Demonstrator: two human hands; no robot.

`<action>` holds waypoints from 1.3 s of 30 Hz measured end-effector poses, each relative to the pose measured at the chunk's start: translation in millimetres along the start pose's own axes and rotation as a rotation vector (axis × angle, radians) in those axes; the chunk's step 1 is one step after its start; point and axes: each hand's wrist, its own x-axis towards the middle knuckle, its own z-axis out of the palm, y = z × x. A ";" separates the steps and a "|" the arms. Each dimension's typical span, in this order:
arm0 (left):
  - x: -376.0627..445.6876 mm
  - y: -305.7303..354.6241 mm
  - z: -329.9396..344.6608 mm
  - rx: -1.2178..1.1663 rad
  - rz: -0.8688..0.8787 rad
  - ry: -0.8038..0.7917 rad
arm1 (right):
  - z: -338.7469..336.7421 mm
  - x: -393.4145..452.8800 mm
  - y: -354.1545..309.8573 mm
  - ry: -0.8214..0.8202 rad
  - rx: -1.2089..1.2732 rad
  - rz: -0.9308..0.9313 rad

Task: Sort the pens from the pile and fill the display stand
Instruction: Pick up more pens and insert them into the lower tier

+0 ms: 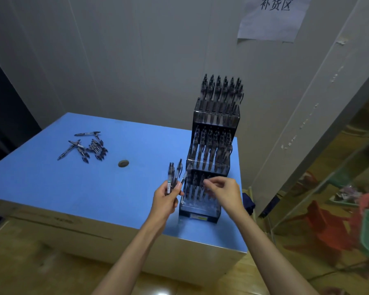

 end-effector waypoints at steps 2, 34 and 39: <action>-0.3 -1.4 5.6 0.001 -0.006 -0.020 | -5.7 -3.3 -14.6 -0.092 0.257 0.055; 15.3 -12.7 1.2 0.178 0.074 0.004 | -15.1 4.5 -1.8 0.172 -0.277 -0.342; 16.8 -8.5 4.2 0.170 0.101 -0.006 | -5.8 6.9 5.5 0.089 -0.358 -0.295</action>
